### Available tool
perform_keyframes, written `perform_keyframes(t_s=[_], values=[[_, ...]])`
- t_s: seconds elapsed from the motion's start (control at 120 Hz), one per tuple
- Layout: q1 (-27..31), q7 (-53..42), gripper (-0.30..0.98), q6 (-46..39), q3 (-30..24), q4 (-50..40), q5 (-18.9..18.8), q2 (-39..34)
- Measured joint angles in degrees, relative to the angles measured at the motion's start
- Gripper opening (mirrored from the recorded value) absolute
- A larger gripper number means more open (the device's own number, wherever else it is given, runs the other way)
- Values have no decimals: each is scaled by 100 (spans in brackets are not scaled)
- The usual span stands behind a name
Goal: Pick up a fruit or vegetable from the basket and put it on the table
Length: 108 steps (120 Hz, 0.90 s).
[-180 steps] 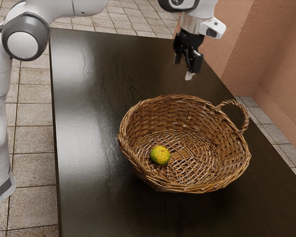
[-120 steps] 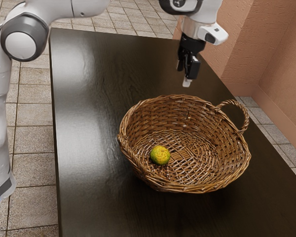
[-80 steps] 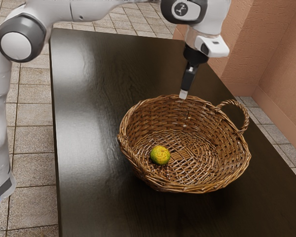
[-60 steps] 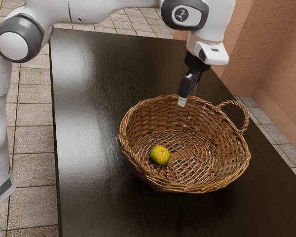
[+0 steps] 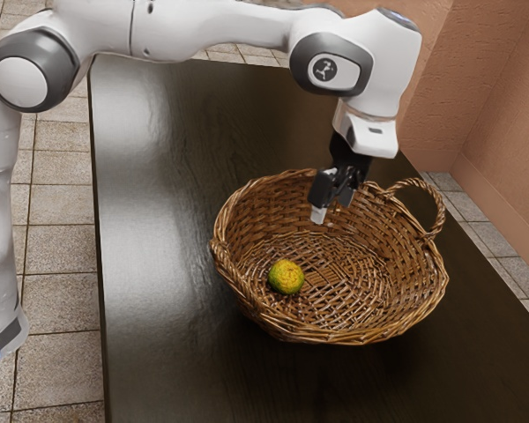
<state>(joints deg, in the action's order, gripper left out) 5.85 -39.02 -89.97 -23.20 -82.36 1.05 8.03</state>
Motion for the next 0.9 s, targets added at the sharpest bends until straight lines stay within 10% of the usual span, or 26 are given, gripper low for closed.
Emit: perform_keyframes(t_s=[0.9], values=[[-277,-678,68,-924,-105,-494,5,9]])
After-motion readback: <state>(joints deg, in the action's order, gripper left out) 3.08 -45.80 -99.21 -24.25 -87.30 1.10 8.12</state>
